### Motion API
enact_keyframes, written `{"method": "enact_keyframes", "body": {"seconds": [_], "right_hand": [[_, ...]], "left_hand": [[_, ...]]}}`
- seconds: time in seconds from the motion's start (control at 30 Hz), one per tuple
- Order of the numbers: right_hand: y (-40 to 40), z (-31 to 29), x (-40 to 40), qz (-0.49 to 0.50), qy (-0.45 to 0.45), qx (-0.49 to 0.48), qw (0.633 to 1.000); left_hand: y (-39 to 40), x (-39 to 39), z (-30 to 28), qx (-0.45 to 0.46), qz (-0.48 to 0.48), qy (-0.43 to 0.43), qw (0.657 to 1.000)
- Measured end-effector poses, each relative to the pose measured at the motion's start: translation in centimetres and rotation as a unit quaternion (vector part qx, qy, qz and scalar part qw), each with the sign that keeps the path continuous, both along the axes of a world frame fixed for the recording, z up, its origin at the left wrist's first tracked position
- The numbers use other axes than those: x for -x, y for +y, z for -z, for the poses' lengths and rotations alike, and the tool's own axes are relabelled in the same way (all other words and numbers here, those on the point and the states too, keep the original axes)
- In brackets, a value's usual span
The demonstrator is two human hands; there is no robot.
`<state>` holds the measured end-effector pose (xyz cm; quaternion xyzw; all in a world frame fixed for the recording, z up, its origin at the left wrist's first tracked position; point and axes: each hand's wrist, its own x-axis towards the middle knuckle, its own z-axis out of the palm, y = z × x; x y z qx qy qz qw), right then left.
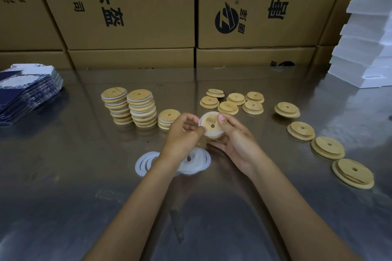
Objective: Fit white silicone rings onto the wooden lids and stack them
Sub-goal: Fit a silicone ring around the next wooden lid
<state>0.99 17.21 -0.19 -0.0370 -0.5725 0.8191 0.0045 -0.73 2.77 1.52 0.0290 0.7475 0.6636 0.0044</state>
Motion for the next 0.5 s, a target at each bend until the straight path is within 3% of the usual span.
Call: {"method": "enact_keyframes", "body": {"seconds": [0.2,0.37,0.5], "right_hand": [[0.14,-0.46,-0.15,0.009,-0.002,-0.046,0.999],[-0.11,-0.49,-0.38,-0.01,0.005,-0.124,0.992],[0.04,-0.27,-0.29,0.001,0.019,-0.105,0.994]], "left_hand": [[-0.12,-0.05,-0.22,-0.021,-0.011,0.035,0.999],[-0.4,0.04,-0.32,0.024,0.019,0.093,0.995],[-0.28,0.11,-0.04,0.047,0.008,0.098,0.994]]}}
